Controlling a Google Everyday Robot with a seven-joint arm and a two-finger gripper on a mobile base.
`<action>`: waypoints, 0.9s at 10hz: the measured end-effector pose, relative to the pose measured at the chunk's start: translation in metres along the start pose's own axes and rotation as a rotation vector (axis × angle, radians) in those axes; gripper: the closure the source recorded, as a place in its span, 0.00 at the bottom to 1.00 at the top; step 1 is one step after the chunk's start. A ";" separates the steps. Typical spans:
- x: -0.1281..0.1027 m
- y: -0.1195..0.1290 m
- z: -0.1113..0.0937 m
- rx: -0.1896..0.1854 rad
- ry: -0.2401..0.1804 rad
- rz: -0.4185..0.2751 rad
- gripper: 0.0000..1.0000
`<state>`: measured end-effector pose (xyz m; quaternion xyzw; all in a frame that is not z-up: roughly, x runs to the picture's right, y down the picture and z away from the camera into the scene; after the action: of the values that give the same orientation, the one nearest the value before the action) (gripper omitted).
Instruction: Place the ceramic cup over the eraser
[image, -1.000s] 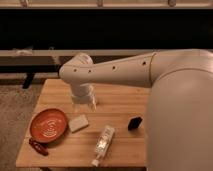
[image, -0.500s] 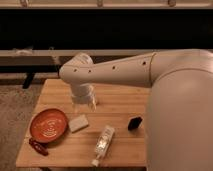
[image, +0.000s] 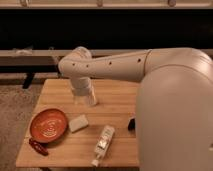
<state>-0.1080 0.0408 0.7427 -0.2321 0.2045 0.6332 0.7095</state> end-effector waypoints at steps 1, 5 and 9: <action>-0.019 -0.004 0.002 0.006 -0.014 -0.007 0.35; -0.079 -0.011 0.020 0.043 -0.056 -0.034 0.35; -0.096 -0.014 0.043 0.052 -0.045 -0.030 0.35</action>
<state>-0.1047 -0.0120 0.8343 -0.2022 0.2012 0.6219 0.7293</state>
